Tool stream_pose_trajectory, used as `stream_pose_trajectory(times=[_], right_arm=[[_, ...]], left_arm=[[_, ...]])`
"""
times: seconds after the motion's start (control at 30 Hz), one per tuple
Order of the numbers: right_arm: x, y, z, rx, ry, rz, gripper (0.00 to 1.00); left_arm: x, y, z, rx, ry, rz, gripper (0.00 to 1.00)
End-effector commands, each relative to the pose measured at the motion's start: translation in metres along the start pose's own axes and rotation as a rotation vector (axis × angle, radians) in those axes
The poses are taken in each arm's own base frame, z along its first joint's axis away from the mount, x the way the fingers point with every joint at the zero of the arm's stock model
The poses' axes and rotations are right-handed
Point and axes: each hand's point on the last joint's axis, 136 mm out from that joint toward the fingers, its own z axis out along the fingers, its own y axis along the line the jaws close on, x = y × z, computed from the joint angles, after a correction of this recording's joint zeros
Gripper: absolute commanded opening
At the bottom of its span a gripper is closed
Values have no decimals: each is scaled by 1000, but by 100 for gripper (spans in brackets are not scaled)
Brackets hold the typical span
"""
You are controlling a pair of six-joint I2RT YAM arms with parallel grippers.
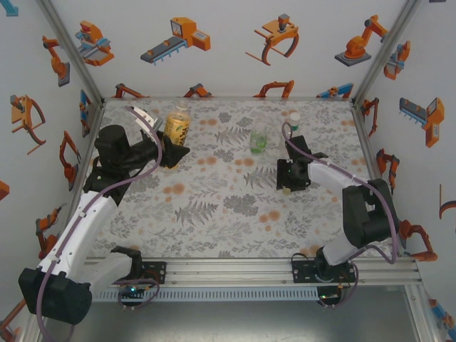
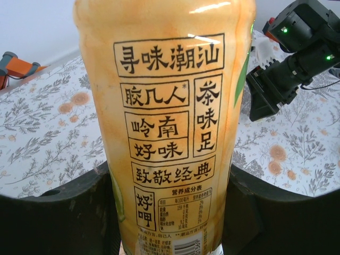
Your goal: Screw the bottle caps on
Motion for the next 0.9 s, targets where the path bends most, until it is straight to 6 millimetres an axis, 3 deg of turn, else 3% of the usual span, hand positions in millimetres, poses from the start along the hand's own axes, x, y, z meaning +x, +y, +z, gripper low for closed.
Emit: stream_pose_trajectory(times=[0.0, 0.6, 0.87], right_arm=[[-2, -6, 3, 17, -5, -2, 52], [7, -8, 18, 13, 26, 11, 52], [9, -7, 23, 2, 30, 24, 36]], left_arm=[[-3, -2, -1, 22, -10, -6, 0], [-5, -4, -3, 27, -17, -2, 0], [-4, -4, -3, 26, -16, -1, 0]])
